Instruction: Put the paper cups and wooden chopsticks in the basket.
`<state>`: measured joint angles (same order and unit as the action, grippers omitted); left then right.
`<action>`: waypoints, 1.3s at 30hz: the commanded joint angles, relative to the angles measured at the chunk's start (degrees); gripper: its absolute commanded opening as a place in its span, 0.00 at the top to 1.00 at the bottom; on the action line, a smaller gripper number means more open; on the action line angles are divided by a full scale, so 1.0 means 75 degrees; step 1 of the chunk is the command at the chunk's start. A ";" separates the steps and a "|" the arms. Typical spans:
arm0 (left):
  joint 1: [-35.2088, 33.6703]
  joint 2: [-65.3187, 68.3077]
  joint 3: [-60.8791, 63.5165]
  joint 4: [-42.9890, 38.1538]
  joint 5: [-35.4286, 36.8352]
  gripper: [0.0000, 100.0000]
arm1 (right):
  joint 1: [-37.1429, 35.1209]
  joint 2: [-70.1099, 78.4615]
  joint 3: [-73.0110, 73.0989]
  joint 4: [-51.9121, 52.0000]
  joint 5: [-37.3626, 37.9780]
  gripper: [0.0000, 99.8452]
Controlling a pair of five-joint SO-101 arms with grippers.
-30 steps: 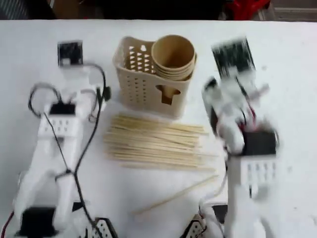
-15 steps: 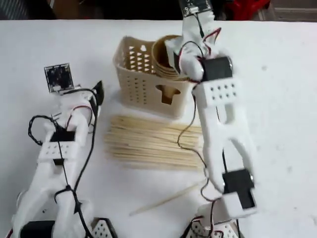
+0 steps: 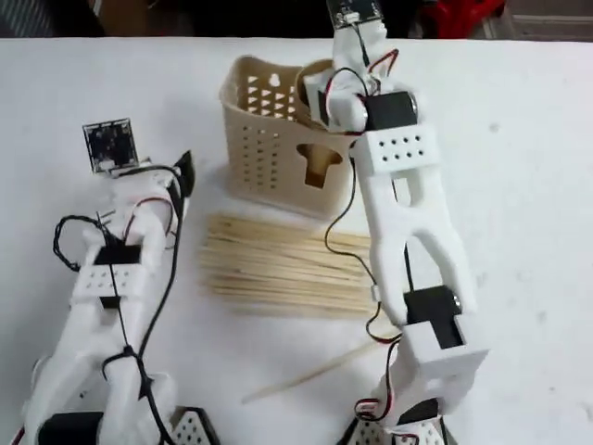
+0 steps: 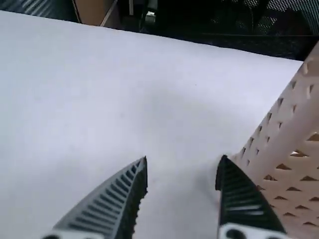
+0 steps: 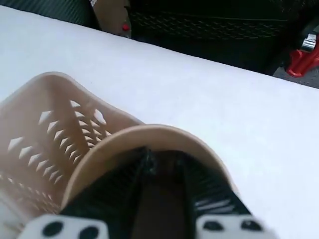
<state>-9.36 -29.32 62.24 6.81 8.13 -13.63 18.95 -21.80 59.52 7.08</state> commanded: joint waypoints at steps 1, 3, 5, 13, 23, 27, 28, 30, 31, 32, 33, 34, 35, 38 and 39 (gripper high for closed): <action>0.0076 -0.0287 -0.0023 -0.0176 0.0094 0.77 | 0.0322 0.0381 -0.0012 0.0217 -0.0012 0.91; 0.0135 -0.0287 -0.0023 -0.0188 0.0094 0.77 | 0.0428 0.0158 -0.0234 0.0744 -0.0012 0.91; 0.0229 -0.0287 -0.0012 -0.0188 0.0094 0.77 | 0.0475 -0.0064 -0.0563 0.1448 0.0035 0.91; 0.0264 -0.0287 0.0000 -0.0176 0.0094 0.77 | 0.0486 0.0088 -0.2297 0.4026 0.0727 0.91; 0.0299 -0.0287 0.0000 -0.0176 0.0094 0.77 | 0.0264 0.0311 -0.4302 0.4636 0.0727 0.91; 0.0311 -0.0287 0.0000 -0.0176 0.0094 0.77 | 0.0111 0.0264 -0.5263 0.4659 0.0668 0.85; 0.0311 -0.0287 0.0000 -0.0176 0.0094 0.77 | 0.0088 0.0264 -0.5486 0.4659 0.0668 0.83; 0.0311 -0.0287 0.0000 -0.0176 0.0094 0.77 | 0.0088 0.0264 -0.5884 0.4671 0.0668 0.79; 0.0311 -0.0287 0.0000 -0.0176 0.0094 0.77 | 0.0088 0.0252 -0.6084 0.4730 0.0668 0.77; 0.0311 -0.0287 0.0000 -0.0176 0.0094 0.77 | 0.0100 0.0252 -0.6283 0.4905 0.0668 0.76; 0.0311 -0.0287 0.0000 -0.0176 0.0094 0.77 | 0.0100 0.0264 -0.6423 0.5116 0.0668 0.76; 0.0311 -0.0287 0.0000 -0.0176 0.0094 0.77 | 0.0135 0.0264 -0.6482 0.5210 0.0668 0.76; 0.0311 -0.0287 0.0000 -0.0176 0.0094 0.77 | 0.0170 0.0264 -0.6435 0.5222 0.0668 0.76; 0.0311 -0.0287 0.0000 -0.0176 0.0094 0.77 | 0.0311 0.0334 -0.6130 0.5210 0.0668 0.76; 0.0311 -0.0287 0.0000 -0.0176 0.0094 0.77 | 0.0322 0.0346 -0.5873 0.5210 0.0668 0.76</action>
<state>-7.96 -29.32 62.42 6.81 8.13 -12.22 21.93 -67.25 98.46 11.91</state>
